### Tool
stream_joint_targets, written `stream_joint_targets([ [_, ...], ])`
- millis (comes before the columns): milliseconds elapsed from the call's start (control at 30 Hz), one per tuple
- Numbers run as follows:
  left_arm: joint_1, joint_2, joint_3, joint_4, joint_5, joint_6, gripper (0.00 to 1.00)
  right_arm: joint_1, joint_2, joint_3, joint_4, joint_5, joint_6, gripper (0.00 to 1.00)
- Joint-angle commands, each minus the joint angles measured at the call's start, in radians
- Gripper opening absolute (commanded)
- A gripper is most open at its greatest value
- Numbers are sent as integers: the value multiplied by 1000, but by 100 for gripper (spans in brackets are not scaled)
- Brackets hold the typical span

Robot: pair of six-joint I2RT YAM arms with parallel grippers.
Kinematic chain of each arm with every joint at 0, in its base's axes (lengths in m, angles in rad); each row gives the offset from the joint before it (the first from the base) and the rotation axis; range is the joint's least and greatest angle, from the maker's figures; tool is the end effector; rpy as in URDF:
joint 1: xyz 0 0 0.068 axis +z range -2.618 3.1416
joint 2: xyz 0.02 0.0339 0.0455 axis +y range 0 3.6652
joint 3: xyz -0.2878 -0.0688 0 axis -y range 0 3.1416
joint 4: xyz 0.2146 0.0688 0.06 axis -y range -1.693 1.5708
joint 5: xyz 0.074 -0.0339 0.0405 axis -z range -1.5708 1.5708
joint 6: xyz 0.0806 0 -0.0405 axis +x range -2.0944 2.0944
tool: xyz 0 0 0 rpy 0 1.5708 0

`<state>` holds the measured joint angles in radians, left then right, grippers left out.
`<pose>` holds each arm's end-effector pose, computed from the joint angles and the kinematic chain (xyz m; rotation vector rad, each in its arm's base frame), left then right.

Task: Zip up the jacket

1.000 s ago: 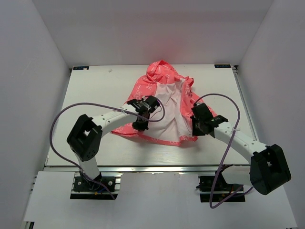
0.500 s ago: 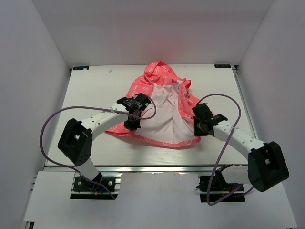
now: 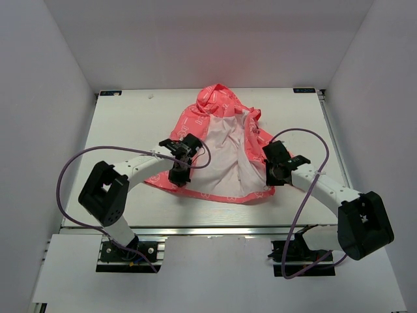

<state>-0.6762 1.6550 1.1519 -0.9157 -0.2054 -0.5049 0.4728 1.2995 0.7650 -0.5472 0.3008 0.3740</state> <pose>0.2320 -0.1651 0.1982 0.2253 2.8902 0.1253 0.2148 0.0830 0.1998 -0.0299 2.5764 -0.0918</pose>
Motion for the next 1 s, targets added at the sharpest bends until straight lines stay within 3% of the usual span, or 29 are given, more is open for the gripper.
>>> stream_joint_targets([
  [0,1,-18,-44,84,110,14,15,-5,-3,39,13,-20,-9,0],
  [100,1,23,-57,89,133,12,12,-3,-5,39,12,-26,-10,0],
  [200,1,42,-76,127,162,14,15,-3,-2,34,18,-35,-10,0],
  [400,1,51,-83,161,187,14,39,-3,4,34,18,-45,-14,0],
  [567,3,57,-77,173,202,20,50,-3,7,34,21,-49,-15,0],
  [833,1,91,-77,175,163,14,50,-3,9,33,21,-52,-15,0],
  [933,1,115,-70,160,115,-7,42,-3,12,31,20,-52,-14,0],
  [967,1,121,-69,153,77,-17,35,-3,9,31,20,-51,-15,0],
])
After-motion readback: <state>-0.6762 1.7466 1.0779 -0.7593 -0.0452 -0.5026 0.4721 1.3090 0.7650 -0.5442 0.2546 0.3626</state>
